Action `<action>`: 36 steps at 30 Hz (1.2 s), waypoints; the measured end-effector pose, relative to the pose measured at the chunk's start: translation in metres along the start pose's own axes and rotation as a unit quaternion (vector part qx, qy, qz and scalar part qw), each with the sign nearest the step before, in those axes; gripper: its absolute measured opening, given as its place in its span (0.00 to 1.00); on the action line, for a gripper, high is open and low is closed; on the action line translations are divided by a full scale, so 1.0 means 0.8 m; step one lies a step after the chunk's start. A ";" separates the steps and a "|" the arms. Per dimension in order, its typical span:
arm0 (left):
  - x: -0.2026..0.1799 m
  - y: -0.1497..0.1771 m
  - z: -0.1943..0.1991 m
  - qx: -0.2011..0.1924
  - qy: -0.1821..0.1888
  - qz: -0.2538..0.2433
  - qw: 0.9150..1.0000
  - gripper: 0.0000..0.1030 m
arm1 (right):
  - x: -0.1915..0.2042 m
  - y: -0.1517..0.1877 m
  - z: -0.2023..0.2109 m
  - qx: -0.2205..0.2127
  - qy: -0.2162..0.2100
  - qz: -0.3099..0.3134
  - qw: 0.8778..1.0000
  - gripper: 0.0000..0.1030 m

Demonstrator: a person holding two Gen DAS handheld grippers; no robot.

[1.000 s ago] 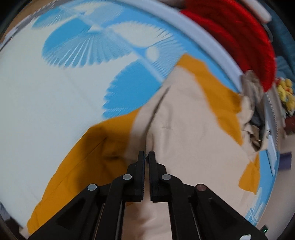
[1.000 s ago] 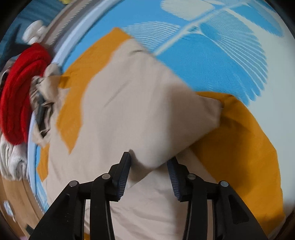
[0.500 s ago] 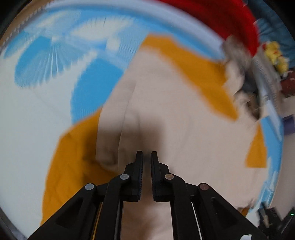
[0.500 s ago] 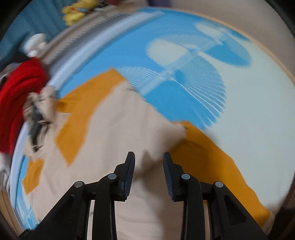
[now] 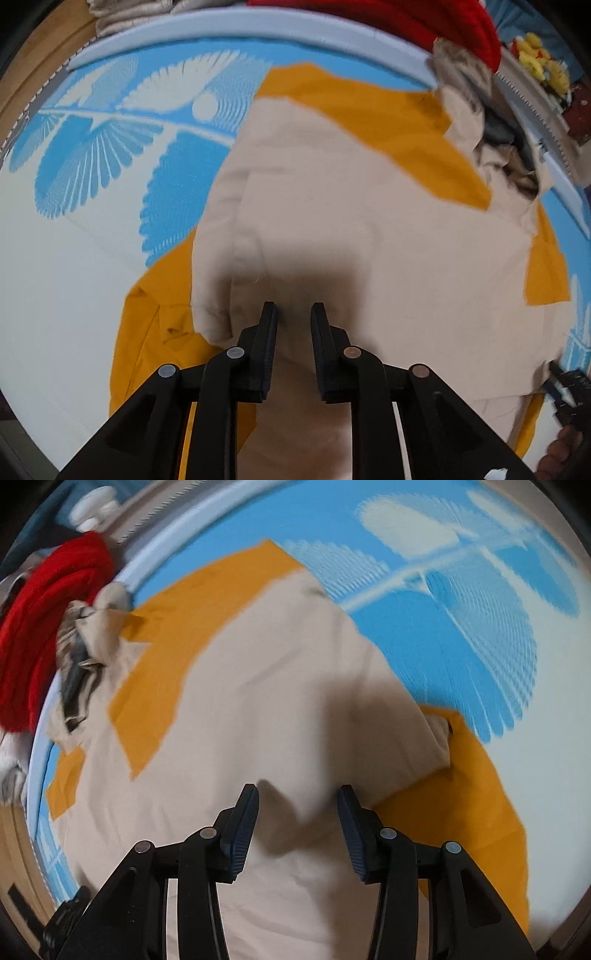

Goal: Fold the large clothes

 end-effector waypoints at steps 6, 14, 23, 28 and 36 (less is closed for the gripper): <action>-0.007 -0.001 0.020 -0.014 0.009 -0.003 1.000 0.24 | 0.041 -0.001 0.056 -0.095 0.025 0.104 0.990 0.44; -0.029 0.017 0.071 -0.076 0.041 -0.028 0.996 0.49 | 0.089 0.019 0.144 -0.213 0.007 0.208 0.955 0.44; -0.057 0.064 0.141 -0.173 0.057 -0.106 0.978 0.60 | 0.071 0.047 0.204 -0.264 0.002 0.202 0.943 0.44; -0.058 0.075 0.160 -0.212 0.050 -0.134 0.967 0.60 | 0.060 0.048 0.215 -0.257 0.004 0.212 0.943 0.48; -0.075 0.047 0.198 -0.222 0.059 -0.160 0.960 0.60 | 0.053 0.031 0.206 -0.203 -0.033 0.213 0.955 0.62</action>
Point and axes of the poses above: each gripper's, at about its wrist camera, not at the fingertips, and z roughly against the way its jaws point, x to its left, y to its underside, the point moved 3 cm from there along -z, roughly the way its jaws point, and after that the axes turned 4 degrees about x, right-handed, at the moved point
